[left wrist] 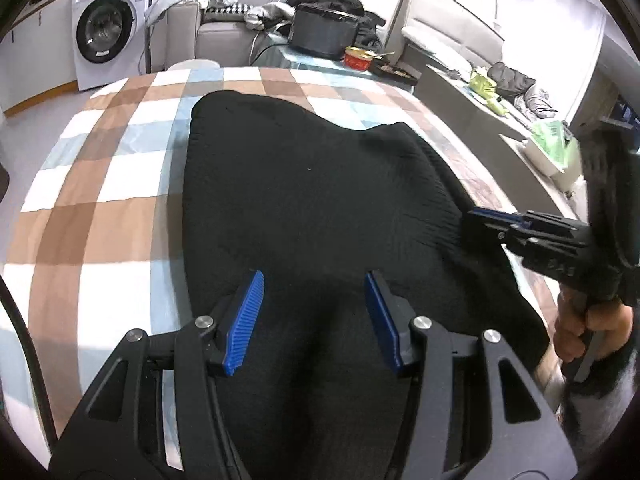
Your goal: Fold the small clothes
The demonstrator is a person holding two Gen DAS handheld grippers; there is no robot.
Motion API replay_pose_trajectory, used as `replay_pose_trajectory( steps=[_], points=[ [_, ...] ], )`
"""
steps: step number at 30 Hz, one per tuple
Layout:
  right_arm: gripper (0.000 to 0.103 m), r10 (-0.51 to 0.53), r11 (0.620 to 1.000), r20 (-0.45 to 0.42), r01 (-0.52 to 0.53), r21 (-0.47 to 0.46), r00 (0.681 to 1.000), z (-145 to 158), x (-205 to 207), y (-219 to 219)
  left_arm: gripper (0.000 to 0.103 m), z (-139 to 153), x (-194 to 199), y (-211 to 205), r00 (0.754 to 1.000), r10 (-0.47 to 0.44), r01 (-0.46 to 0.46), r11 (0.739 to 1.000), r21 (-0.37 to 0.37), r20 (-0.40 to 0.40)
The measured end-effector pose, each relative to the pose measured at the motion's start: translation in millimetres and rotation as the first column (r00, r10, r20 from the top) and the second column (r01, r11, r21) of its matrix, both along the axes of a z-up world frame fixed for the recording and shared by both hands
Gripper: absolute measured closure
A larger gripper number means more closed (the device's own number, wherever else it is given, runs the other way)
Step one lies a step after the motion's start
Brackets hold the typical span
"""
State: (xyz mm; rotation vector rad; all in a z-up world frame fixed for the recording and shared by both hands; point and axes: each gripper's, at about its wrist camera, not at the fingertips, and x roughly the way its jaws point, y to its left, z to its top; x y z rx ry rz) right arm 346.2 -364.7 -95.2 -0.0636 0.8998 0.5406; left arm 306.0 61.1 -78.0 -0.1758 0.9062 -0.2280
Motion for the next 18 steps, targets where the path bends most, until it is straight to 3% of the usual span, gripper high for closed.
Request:
replay_pose_trajectory(
  steps=[2,4,6,12,18],
  points=[
    [0.079,-0.030,0.999,-0.020,0.030,0.019,0.999,-0.6,3.6,1.3,0.054,-18.1,14.1,3.1,0.997,0.029,-0.028,0.999,0.017,-0.075],
    [0.071,-0.067,0.998,-0.039,0.067,0.005,0.997,-4.7,13.4,-0.9,0.052,-16.8,9.6,2.7,0.999,0.018,-0.017,0.999,0.028,-0.033],
    [0.071,-0.090,0.995,-0.055,0.088,-0.039,0.994,-13.5,17.4,-3.6,0.052,-16.3,4.8,1.0,1.000,-0.001,0.002,0.998,0.068,-0.025],
    [0.070,-0.070,0.993,-0.078,0.077,0.091,0.995,0.0,-0.3,-26.0,0.052,-7.5,-4.6,7.2,0.999,0.026,-0.025,0.999,0.032,-0.019],
    [0.063,-0.089,0.984,-0.119,0.106,0.146,0.989,7.3,39.1,-19.9,0.052,-14.5,3.1,1.1,0.999,0.023,-0.021,0.998,0.054,-0.036]
  ],
)
